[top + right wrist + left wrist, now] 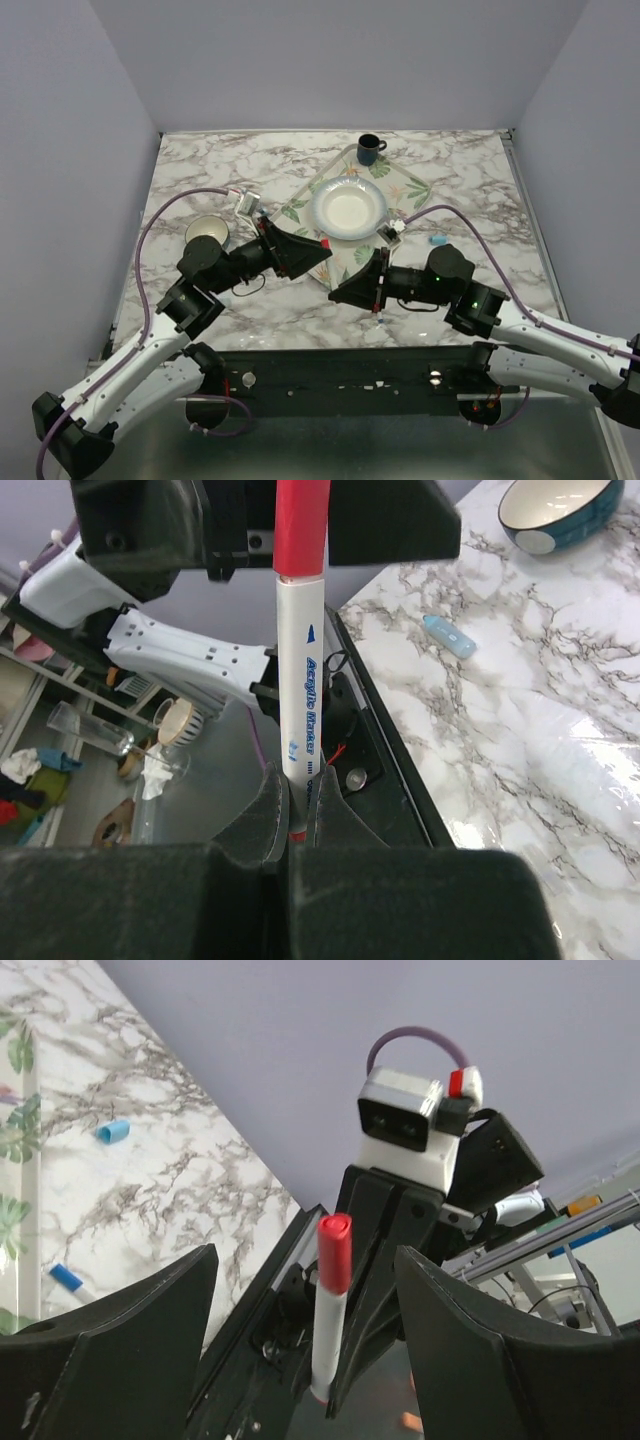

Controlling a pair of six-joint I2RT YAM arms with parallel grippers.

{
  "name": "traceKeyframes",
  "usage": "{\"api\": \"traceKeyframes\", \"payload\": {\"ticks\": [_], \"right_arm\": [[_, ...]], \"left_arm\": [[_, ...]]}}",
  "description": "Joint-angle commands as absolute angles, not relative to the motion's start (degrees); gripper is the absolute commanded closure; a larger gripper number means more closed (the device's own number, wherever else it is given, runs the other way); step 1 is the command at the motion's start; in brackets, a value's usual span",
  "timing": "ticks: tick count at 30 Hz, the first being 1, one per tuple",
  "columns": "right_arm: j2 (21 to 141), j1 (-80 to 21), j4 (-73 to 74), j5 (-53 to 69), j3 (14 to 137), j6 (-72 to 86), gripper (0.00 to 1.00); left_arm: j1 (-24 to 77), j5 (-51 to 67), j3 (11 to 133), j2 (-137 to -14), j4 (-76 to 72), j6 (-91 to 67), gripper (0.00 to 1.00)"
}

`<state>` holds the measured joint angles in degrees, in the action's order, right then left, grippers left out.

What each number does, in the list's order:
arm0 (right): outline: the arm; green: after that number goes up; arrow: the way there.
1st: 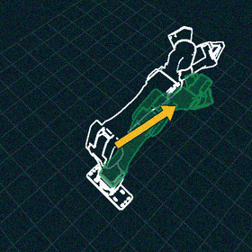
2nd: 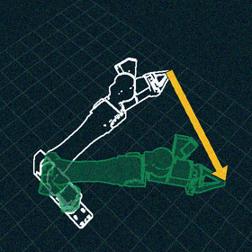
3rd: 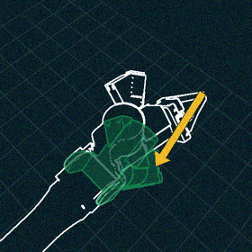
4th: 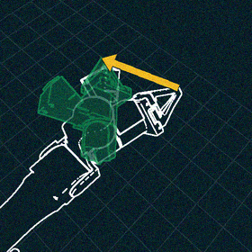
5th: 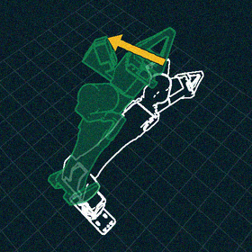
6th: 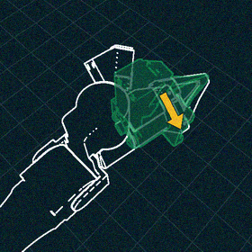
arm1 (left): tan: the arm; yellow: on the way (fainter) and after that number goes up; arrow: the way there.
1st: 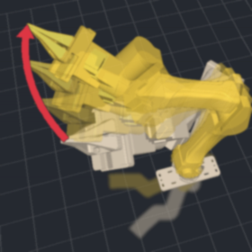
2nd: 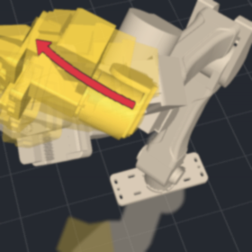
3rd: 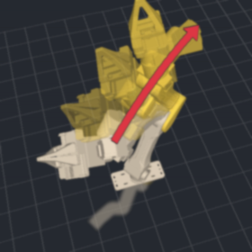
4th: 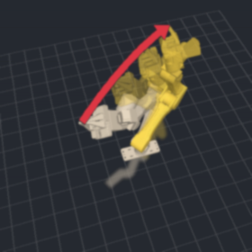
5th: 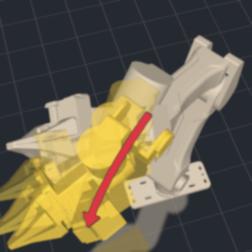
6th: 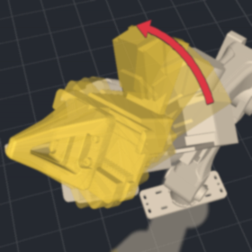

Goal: Insert the pens into the pen caps

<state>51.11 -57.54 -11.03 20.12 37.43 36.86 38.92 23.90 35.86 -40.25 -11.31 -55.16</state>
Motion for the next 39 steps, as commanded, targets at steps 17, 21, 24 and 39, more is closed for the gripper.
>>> {"api": "traceKeyframes", "payload": {"ticks": [17,21,24,39], "right_arm": [[50.53,-58.01,-12.39,24.78,37.88,36.30,0.99],[50.71,-58.01,-13.36,24.52,37.35,36.83,0.99],[50.80,-58.18,-13.71,24.26,37.44,37.09,0.99],[52.12,-58.45,-15.73,25.05,37.09,38.06,0.99]], "left_arm": [[39.02,23.64,41.49,-42.98,-12.30,-49.92,0.34],[38.94,23.55,41.57,-42.10,-12.22,-49.57,0.34],[39.02,22.68,41.40,-41.49,-11.69,-49.13,0.35],[38.94,22.24,40.61,-41.04,-11.42,-48.25,0.47]]}}
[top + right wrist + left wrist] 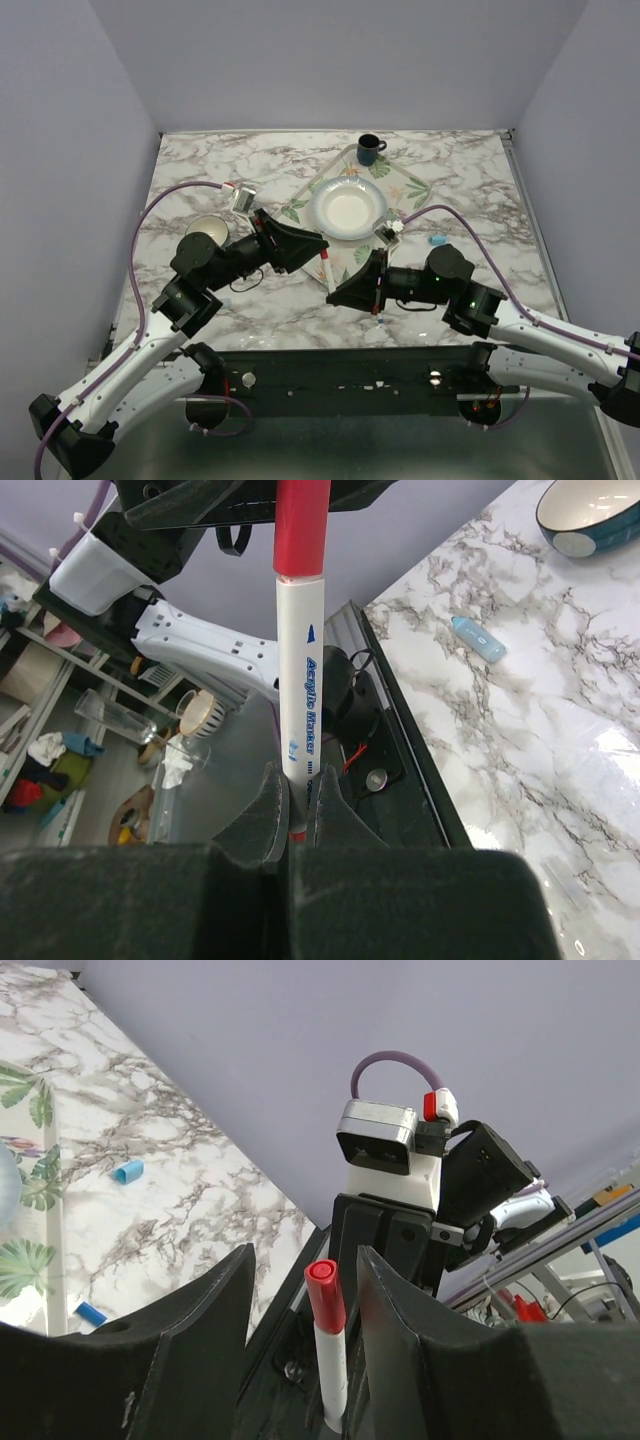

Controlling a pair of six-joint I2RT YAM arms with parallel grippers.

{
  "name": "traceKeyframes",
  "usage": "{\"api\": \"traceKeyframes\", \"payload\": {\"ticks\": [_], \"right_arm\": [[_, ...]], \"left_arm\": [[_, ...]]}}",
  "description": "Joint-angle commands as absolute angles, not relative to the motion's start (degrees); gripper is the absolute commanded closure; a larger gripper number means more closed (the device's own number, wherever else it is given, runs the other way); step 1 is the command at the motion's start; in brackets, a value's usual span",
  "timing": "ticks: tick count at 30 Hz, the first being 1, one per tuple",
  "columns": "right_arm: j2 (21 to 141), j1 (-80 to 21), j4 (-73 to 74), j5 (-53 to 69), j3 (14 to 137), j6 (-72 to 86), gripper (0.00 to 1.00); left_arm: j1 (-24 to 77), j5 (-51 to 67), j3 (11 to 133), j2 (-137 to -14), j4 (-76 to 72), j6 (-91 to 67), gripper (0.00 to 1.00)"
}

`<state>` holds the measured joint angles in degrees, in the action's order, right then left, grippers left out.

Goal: Insert the pens into the pen caps

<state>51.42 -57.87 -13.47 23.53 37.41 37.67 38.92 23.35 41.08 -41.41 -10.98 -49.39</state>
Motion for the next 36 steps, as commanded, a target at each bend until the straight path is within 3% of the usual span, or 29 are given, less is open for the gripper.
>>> {"api": "traceKeyframes", "payload": {"ticks": [1,5,6,8,22,36], "right_arm": [[52.12,-58.45,-15.82,25.14,37.09,38.14,0.99],[52.56,-58.45,-16.35,25.22,37.18,38.50,0.99],[52.47,-58.53,-16.70,25.14,37.09,38.58,0.99],[52.38,-58.54,-16.79,24.26,37.35,38.67,0.99],[51.76,-58.54,-13.19,15.38,48.51,31.73,0.99],[54.14,-58.45,-11.44,12.40,56.51,30.86,0.99]], "left_arm": [[38.94,22.58,40.78,-41.04,-11.43,-48.08,0.49],[38.94,23.64,41.04,-41.40,-11.51,-48.07,0.70],[39.02,23.90,41.04,-41.48,-11.51,-48.16,0.85],[39.02,25.04,41.04,-41.84,-10.99,-48.69,0.99],[39.11,27.42,36.74,-39.81,-16.70,-64.68,1.00],[39.11,29.70,34.11,-38.58,-15.20,-62.49,1.00]]}}
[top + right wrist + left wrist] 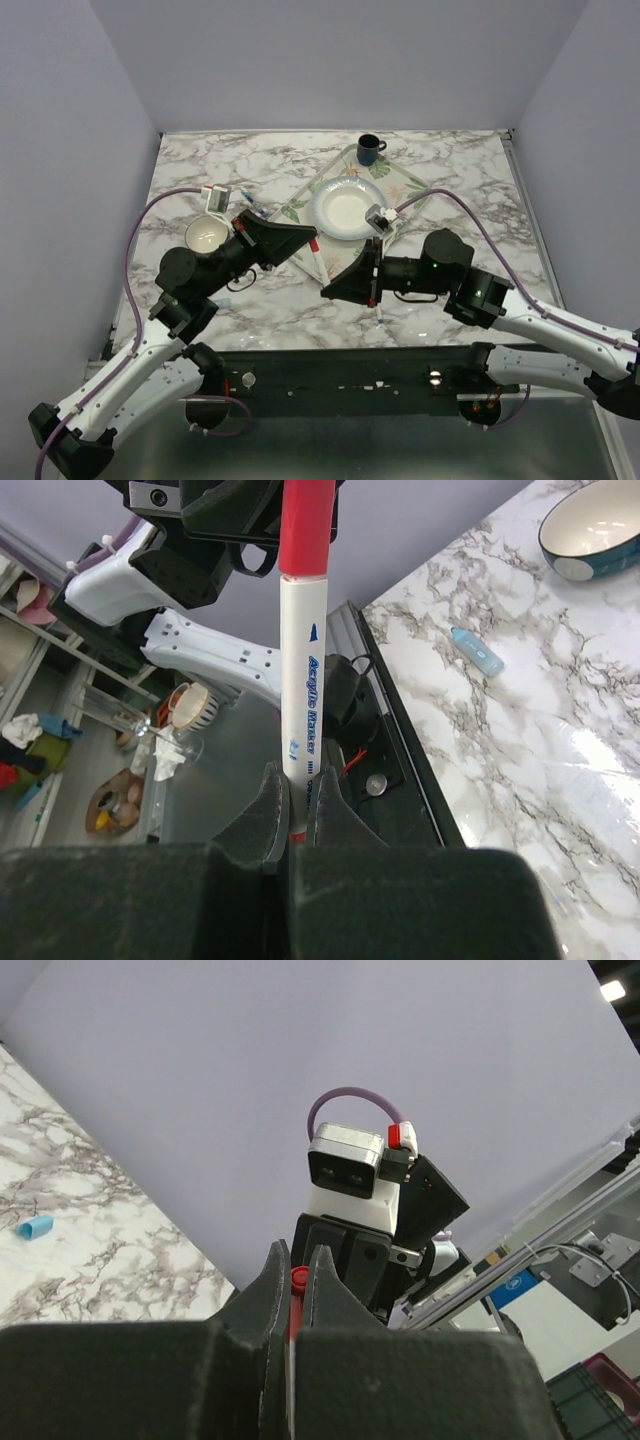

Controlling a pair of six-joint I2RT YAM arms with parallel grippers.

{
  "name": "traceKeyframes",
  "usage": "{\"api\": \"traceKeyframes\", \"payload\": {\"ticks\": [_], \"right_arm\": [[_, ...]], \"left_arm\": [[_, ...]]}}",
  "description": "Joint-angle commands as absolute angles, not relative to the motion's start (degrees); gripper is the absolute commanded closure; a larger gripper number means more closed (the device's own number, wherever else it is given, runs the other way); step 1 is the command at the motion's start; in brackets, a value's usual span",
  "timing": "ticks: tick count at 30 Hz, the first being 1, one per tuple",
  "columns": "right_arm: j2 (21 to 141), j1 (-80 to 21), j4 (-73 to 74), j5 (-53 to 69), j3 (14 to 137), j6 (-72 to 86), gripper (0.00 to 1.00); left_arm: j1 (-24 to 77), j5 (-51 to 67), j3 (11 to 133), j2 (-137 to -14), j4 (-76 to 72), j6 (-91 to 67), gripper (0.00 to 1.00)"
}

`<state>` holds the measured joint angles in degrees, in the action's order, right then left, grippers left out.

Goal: Insert the pens into the pen caps

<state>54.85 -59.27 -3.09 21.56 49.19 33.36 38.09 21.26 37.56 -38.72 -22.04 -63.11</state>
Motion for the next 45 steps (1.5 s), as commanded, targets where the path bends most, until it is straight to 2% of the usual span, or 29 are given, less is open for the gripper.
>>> {"api": "traceKeyframes", "payload": {"ticks": [1,19,29,37,45], "right_arm": [[54.14,-58.45,-10.56,10.91,57.30,30.24,0.99],[60.47,-55.55,-5.54,4.75,71.36,22.77,0.99],[60.99,-53.09,-9.84,4.39,76.37,24.43,0.99],[62.23,-51.24,-17.22,7.47,75.06,29.88,0.99],[61.17,-48.52,-23.72,15.03,73.48,30.59,0.99]], "left_arm": [[39.20,30.06,33.32,-38.76,-15.81,-62.84,1.00],[42.54,29.18,27.61,-39.55,-17.66,-62.05,1.00],[46.93,28.56,24.87,-41.75,-26.71,-63.02,1.00],[48.34,29.44,24.25,-42.63,-33.57,-65.22,1.00],[50.62,31.90,27.68,-44.21,-28.13,-63.98,1.00]]}}
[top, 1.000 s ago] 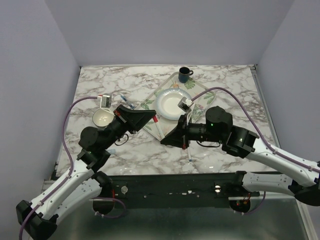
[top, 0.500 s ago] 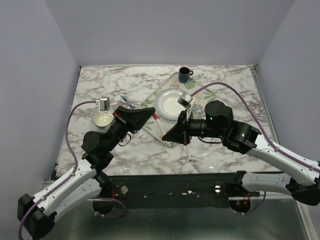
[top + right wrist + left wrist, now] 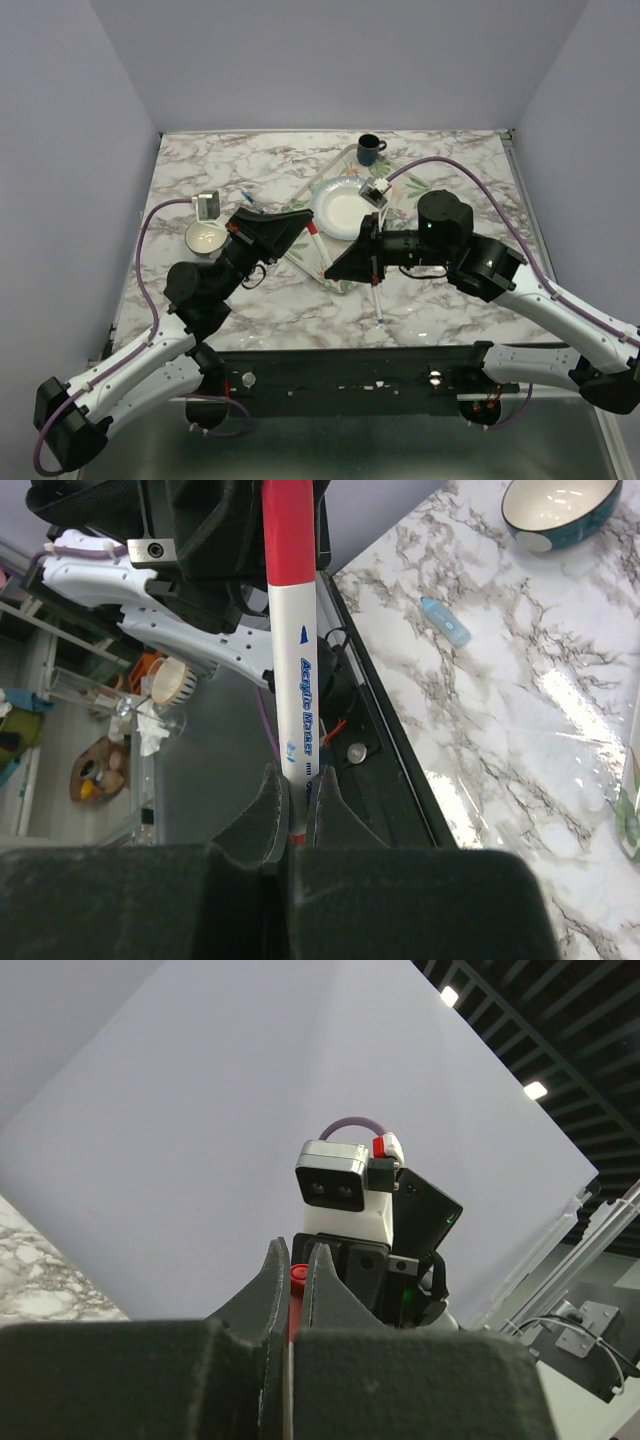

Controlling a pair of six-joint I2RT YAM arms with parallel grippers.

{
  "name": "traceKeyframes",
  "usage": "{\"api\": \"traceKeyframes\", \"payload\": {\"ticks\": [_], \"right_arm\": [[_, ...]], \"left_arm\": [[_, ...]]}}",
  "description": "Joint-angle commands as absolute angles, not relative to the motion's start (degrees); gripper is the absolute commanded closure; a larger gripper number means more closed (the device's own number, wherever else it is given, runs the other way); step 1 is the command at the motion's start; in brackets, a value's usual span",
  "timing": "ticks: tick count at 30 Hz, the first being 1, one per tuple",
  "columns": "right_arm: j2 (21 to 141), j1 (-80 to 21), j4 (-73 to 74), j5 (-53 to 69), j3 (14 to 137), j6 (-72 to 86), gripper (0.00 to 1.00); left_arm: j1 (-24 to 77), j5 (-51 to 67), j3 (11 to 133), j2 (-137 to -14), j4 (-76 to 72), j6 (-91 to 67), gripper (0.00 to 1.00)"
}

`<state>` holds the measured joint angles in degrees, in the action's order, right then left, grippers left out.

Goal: Insert the pens into the pen caps

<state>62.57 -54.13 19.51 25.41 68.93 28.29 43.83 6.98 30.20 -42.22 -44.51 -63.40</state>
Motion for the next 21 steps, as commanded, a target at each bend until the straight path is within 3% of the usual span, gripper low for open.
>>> {"api": "traceKeyframes", "payload": {"ticks": [1,13,14,15,17,18,21], "right_arm": [[61.08,-48.52,-23.64,15.55,73.74,29.89,0.99],[60.82,-48.34,-13.36,15.47,74.11,23.03,0.99],[60.47,-48.34,-13.71,16.16,72.44,22.94,0.99],[60.03,-48.43,-13.62,16.17,71.12,23.03,0.99],[58.37,-48.34,-13.36,17.05,66.74,22.94,0.99],[57.75,-48.34,-13.27,17.31,65.32,23.03,0.99],[54.76,-48.43,-12.49,16.96,59.17,23.55,0.99]], "left_arm": [[51.15,31.99,28.47,-44.38,-27.52,-63.90,1.00],[53.35,27.34,31.99,-42.46,-17.94,-61.27,1.00],[53.35,25.16,33.99,-42.10,-15.06,-60.39,0.96],[53.35,24.09,35.23,-41.75,-13.64,-59.51,0.85],[53.35,22.07,39.17,-41.31,-9.69,-56.35,0.79],[53.35,20.41,40.68,-41.40,-8.54,-55.38,0.70],[53.35,17.59,45.52,-42.36,-4.84,-51.86,0.63]]}}
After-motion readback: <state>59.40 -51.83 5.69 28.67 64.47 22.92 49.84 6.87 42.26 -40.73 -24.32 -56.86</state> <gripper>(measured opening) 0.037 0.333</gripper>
